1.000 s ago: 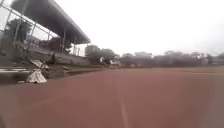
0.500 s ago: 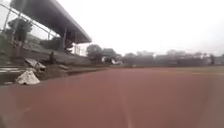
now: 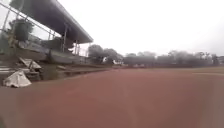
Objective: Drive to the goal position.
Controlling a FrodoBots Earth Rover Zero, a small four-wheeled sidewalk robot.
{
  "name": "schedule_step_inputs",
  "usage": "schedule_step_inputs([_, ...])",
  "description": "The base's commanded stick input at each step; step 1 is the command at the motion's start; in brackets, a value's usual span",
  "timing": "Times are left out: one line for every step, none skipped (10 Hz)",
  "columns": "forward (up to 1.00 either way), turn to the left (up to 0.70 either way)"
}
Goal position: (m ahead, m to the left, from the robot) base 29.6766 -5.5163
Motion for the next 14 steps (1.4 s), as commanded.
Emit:
schedule_step_inputs([1.0,-0.14])
schedule_step_inputs([1.0,-0.31])
schedule_step_inputs([1.0,-0.33])
schedule_step_inputs([1.0,-0.33])
schedule_step_inputs([1.0,-0.33])
schedule_step_inputs([1.0,-0.33])
schedule_step_inputs([1.0,-0.26])
schedule_step_inputs([1.0,-0.1])
schedule_step_inputs([1.0,0.0])
schedule_step_inputs([1.0,0.0])
schedule_step_inputs([1.0,0.0])
schedule_step_inputs([1.0,0.0])
schedule_step_inputs([1.0,0.0])
schedule_step_inputs([1.0,0.0])
